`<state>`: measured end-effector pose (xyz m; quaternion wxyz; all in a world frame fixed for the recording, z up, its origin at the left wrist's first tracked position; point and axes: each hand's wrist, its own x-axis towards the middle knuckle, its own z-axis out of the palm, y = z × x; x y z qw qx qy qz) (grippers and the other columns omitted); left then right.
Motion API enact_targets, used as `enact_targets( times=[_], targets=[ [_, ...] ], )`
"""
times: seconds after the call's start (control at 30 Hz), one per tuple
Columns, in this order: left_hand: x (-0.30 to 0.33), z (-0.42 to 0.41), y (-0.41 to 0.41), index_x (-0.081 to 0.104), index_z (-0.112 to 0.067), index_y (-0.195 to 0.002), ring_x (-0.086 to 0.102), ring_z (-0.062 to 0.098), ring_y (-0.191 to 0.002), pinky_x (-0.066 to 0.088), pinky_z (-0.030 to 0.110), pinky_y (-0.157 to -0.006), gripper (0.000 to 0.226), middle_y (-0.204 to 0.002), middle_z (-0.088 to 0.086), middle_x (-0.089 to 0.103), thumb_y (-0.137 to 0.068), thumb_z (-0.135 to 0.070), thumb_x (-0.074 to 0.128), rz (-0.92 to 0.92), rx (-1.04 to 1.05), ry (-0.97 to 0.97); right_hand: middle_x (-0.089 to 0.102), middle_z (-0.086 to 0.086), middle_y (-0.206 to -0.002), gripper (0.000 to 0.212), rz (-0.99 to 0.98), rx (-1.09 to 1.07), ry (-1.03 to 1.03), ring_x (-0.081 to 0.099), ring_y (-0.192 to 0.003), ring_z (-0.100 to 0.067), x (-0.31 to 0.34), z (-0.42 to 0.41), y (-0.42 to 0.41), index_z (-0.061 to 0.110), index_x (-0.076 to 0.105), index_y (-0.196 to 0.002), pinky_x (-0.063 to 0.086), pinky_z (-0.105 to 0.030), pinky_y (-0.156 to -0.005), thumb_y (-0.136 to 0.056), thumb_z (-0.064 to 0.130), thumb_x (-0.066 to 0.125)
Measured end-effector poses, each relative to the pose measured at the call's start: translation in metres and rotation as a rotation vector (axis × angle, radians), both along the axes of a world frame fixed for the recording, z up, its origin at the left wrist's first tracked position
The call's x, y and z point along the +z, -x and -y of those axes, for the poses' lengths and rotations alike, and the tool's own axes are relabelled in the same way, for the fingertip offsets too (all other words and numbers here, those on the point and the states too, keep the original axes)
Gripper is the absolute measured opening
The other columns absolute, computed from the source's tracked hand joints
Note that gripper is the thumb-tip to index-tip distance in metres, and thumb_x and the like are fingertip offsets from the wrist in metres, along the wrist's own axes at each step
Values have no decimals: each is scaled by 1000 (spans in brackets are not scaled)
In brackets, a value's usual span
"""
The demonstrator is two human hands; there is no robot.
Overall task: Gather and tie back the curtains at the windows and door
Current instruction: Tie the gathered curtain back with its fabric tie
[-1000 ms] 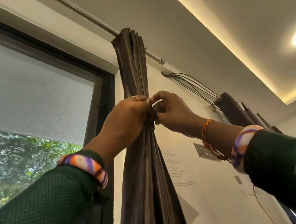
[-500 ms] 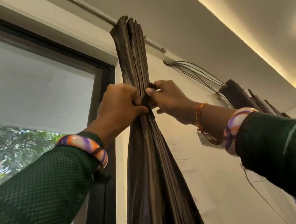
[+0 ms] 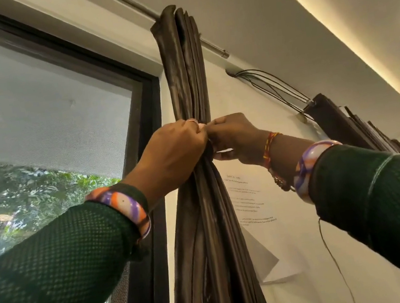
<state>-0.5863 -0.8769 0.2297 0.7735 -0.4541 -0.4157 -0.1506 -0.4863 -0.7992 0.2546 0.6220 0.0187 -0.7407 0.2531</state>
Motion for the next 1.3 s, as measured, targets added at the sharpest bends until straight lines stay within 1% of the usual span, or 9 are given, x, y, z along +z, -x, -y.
enact_targets(
  times=[0.13,0.2,0.3,0.4,0.5,0.67,0.83,1.07,1.3],
  targets=[
    [4,1,-1,55,-10,-117,56,20,-83,44,28,-79,32,-92,5,58,-97,-30,41,110,-25,32,57,-6,-68,19,-40,-31,-15,59,-60,-16,0,2,8,6,60,-74,53,-20,-46,-91,13,58],
    [11,1,-1,63,-10,-96,50,16,-68,42,27,-69,22,-72,-2,49,-92,-27,51,297,-134,70,60,-6,-68,23,-128,-146,-100,63,-65,-21,-3,0,16,11,60,-66,57,-27,-52,-89,12,59],
    [25,8,-2,52,-14,-62,49,16,-60,40,25,-58,24,-62,0,46,-82,-20,63,681,-232,262,65,-10,-71,17,-131,-348,-201,65,-67,-26,-12,0,21,8,67,-68,60,-40,-62,-83,9,58],
    [34,19,-2,50,-11,-61,43,14,-58,35,23,-52,22,-64,4,46,-78,-11,65,970,-237,480,65,-16,-74,19,63,-182,-118,62,-58,-23,-24,6,21,-2,66,-80,57,-31,-51,-89,6,50],
    [39,31,5,53,-11,-62,35,13,-56,29,22,-50,18,-63,4,44,-77,-10,64,1118,-286,611,63,-12,-69,18,62,-50,-72,62,-57,-22,-27,10,20,3,61,-73,58,-32,-57,-88,4,52],
    [38,43,18,55,-8,-73,30,8,-50,29,18,-47,6,-58,2,41,-78,-11,55,1248,-592,672,61,-8,-64,19,-64,-77,-203,67,-69,-26,-31,9,24,9,59,-60,58,-42,-76,-78,3,63],
    [32,37,33,50,-10,-63,30,9,-41,26,21,-43,13,-39,-3,36,-75,-16,50,1356,-787,670,61,-16,-77,16,36,-18,-226,62,-82,-33,-35,10,36,8,61,-65,51,-51,-83,-70,10,77],
    [26,26,48,60,-7,-67,44,5,-34,50,18,-44,16,-42,-2,45,-81,-14,62,1449,-1188,676,63,-7,-68,19,-63,-29,-147,64,-64,-20,-30,1,41,12,59,-66,58,-30,-62,-75,5,75],
    [26,7,57,54,-11,-69,50,4,-32,55,20,-47,24,-37,-4,52,-80,-28,67,1336,-1377,523,66,-5,-67,20,3,-49,-142,62,-61,-16,-23,-2,31,14,59,-65,55,-29,-61,-80,9,71]
  ],
)
